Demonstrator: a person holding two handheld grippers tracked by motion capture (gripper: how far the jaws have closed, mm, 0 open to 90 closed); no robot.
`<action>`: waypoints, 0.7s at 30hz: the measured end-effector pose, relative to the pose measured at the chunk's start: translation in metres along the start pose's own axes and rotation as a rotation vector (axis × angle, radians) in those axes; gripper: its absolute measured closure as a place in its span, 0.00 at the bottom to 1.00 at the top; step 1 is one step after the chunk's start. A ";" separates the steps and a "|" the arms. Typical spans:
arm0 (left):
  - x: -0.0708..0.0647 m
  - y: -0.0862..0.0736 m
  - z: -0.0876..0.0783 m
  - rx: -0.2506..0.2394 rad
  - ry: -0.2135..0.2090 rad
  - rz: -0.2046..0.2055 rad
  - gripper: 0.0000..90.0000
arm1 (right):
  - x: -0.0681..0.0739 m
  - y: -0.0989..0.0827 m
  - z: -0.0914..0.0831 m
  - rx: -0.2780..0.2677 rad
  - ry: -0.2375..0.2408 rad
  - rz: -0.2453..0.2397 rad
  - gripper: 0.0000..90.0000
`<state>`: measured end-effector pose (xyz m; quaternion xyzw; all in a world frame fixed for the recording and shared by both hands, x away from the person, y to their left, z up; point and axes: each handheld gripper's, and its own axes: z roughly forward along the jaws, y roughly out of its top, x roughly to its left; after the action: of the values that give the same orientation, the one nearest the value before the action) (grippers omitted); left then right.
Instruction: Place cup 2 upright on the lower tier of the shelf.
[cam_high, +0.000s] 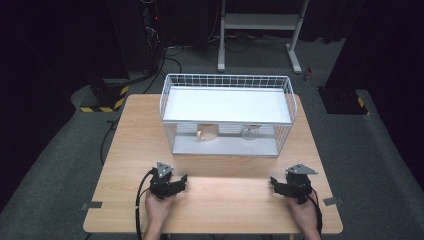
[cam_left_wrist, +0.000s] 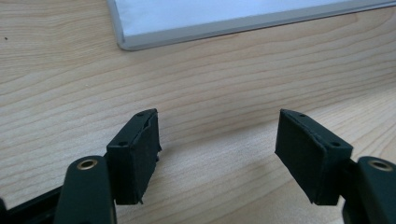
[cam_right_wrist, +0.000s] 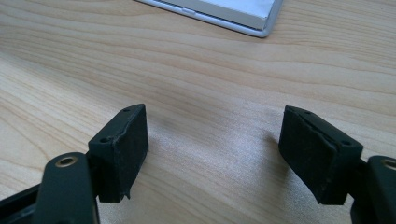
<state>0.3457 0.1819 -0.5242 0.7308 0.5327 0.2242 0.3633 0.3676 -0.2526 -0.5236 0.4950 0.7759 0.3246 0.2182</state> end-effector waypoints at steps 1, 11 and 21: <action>-0.001 0.000 0.001 0.000 -0.001 0.001 0.34 | 0.000 0.000 0.000 0.000 0.000 0.000 0.27; -0.002 0.001 0.006 -0.003 0.004 -0.007 0.35 | 0.000 0.000 0.000 0.000 0.000 0.000 0.27; -0.010 0.004 0.011 0.029 0.041 0.059 0.34 | 0.000 0.000 0.000 0.000 0.000 0.000 0.27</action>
<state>0.3524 0.1687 -0.5276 0.7466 0.5214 0.2422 0.3348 0.3676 -0.2527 -0.5236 0.4949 0.7759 0.3246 0.2183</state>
